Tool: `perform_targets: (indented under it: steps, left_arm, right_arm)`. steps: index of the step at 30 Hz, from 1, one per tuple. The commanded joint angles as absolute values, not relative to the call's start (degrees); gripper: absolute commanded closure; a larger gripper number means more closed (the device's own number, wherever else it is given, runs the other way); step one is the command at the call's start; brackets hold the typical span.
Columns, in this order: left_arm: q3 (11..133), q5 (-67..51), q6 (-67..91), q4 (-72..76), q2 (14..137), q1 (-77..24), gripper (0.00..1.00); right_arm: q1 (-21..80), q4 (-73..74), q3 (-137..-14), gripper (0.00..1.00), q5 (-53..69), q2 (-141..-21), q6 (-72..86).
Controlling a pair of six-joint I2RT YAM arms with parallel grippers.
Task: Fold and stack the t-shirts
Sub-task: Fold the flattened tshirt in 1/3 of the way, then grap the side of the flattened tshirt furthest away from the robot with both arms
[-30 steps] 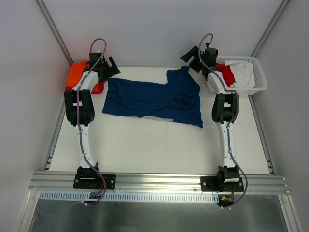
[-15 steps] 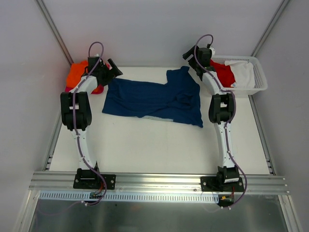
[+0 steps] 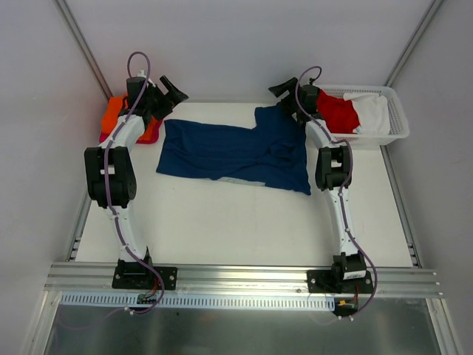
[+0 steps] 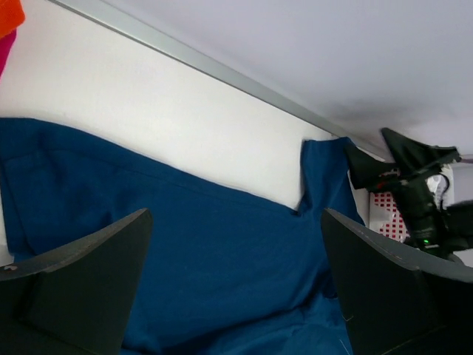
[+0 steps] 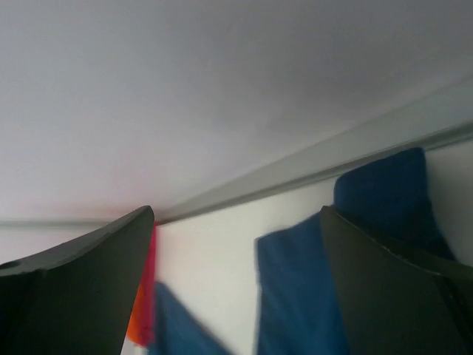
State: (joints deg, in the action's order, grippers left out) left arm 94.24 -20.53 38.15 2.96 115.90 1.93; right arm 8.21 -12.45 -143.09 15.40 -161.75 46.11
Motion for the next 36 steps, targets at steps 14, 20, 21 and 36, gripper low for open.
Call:
perform_targets:
  steps: [14, 20, 21, 36]
  left_arm:
    - [88.6, -21.7, 37.4, 5.7, 108.1, 1.8, 0.01]
    - [88.2, -20.7, 37.0, 6.0, 108.3, 1.3, 0.01]
    - [88.2, -20.6, 36.9, 6.0, 108.2, 1.1, 0.01]
    - [86.6, -18.7, 35.0, 6.0, 107.4, 0.3, 0.01]
  right_arm:
    - [4.6, 15.6, -141.3, 0.01, -11.9, -147.8, 21.1]
    - [4.7, 15.3, -142.4, 0.00, -14.8, -141.9, 11.1]
    - [4.7, 14.8, -141.5, 0.01, -14.7, -140.2, 10.3]
    - [4.0, 15.6, -139.3, 0.01, -10.9, -140.9, 9.4]
